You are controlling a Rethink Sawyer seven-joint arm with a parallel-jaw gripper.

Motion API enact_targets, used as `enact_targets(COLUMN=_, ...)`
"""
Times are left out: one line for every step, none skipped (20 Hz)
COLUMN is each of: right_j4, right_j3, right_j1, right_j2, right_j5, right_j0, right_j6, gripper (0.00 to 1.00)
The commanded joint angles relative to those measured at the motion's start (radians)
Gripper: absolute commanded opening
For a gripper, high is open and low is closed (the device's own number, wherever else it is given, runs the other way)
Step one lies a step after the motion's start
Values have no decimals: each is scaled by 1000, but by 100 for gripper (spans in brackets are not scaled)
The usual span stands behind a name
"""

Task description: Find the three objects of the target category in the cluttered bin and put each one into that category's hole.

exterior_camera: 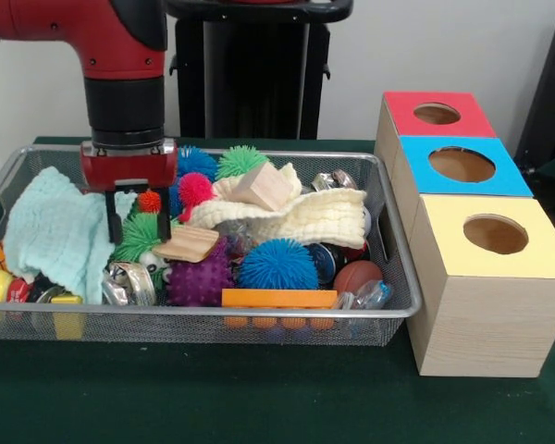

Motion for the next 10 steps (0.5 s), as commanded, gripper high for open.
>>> enact_targets(right_j4=-25, right_j3=-35, right_j1=-34, right_j2=87, right_j5=92, right_j0=-35, right_j6=-192, gripper=100)
enact_targets(right_j4=-16, right_j3=-24, right_j1=-50, right_j2=88, right_j5=103, right_j0=-34, right_j6=-188, gripper=100)
enact_targets(right_j4=-8, right_j3=-14, right_j1=-67, right_j2=88, right_j5=114, right_j0=-34, right_j6=-183, gripper=100)
enact_targets(right_j4=1, right_j3=-3, right_j1=-83, right_j2=88, right_j5=125, right_j0=-33, right_j6=-179, gripper=100)
enact_targets(right_j4=15, right_j3=10, right_j1=-105, right_j2=89, right_j5=141, right_j0=-30, right_j6=-173, gripper=100)
enact_targets(right_j4=30, right_j3=20, right_j1=-124, right_j2=92, right_j5=159, right_j0=-28, right_j6=-170, gripper=100)
enact_targets(right_j4=45, right_j3=30, right_j1=-142, right_j2=95, right_j5=178, right_j0=-25, right_j6=-166, gripper=100)
enact_targets(right_j4=56, right_j3=35, right_j1=-156, right_j2=96, right_j5=195, right_j0=-21, right_j6=-164, gripper=100)
enact_targets(right_j4=66, right_j3=42, right_j1=-170, right_j2=97, right_j5=209, right_j0=-19, right_j6=-164, gripper=100)
enact_targets(right_j4=70, right_j3=43, right_j1=-175, right_j2=98, right_j5=216, right_j0=-19, right_j6=-165, gripper=100)
